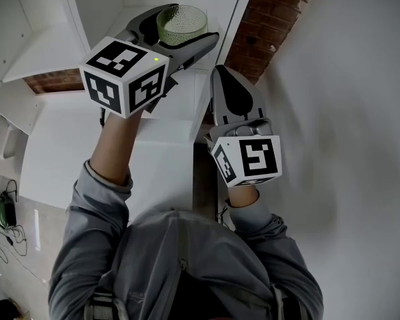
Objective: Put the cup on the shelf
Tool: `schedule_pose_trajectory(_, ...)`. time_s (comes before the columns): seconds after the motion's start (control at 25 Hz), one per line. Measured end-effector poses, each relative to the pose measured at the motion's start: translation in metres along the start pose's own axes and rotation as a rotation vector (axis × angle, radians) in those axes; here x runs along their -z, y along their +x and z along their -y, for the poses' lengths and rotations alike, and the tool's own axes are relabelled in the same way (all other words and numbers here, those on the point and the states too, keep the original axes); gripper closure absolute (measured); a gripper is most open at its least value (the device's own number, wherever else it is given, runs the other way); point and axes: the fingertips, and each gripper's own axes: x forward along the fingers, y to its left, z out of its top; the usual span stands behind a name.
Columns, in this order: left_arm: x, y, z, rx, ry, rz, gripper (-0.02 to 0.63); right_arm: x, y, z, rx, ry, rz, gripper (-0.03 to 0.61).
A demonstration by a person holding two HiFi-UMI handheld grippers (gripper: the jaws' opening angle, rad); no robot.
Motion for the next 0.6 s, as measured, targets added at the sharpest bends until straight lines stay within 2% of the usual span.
schedule_pose_trajectory(0.6,0.018,0.023,-0.026,-0.037,-0.023,-0.046,0.221,0.012,-0.001,0.013,0.011,0.009,-0.021,0.551)
